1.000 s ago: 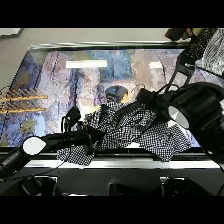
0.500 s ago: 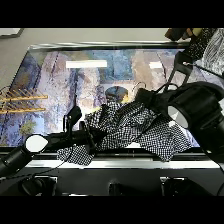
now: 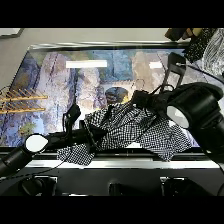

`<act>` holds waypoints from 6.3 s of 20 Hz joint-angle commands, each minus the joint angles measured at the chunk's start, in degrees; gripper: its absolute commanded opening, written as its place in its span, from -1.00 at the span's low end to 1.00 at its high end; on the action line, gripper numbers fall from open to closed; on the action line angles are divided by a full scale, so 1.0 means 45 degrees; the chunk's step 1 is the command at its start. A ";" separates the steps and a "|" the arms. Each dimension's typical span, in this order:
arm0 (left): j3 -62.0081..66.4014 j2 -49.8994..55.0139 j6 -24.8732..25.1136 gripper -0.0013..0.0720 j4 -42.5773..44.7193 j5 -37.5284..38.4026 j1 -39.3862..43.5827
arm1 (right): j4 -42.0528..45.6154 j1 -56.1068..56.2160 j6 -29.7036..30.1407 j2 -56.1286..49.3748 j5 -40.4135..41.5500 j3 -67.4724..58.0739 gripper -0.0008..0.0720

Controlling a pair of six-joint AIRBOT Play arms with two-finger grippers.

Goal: Fold the clothes and pants, and hang the long-sleeved shirts on hangers.

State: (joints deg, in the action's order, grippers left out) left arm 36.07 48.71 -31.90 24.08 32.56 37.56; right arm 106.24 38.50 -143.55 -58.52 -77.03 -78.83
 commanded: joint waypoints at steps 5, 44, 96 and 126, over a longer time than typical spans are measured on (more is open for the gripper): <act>0.0010 0.0000 0.0102 -0.91 -0.0092 -0.0151 0.0005 | 0.1865 -0.0073 -0.0602 0.1457 -0.0374 -0.0024 0.08; 0.0010 0.0029 0.0092 -0.73 -0.0083 -0.0160 0.0005 | -1.0049 -0.7223 2.8764 -0.1778 -0.1851 -0.0374 -0.91; 0.2628 0.7864 -0.2055 -0.92 -0.7868 0.0204 -0.1545 | -0.8034 -0.7218 2.3732 -0.0461 -0.1836 -0.0374 -0.92; 0.9894 0.7766 -1.1390 -0.92 0.4104 0.1899 -0.3099 | -0.4206 -0.7213 2.1444 -0.0185 -0.2025 -0.0374 -0.92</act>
State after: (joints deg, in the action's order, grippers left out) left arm 79.00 83.22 -81.36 40.10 40.49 23.77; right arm 87.22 6.00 -47.11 -59.24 -86.70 -80.49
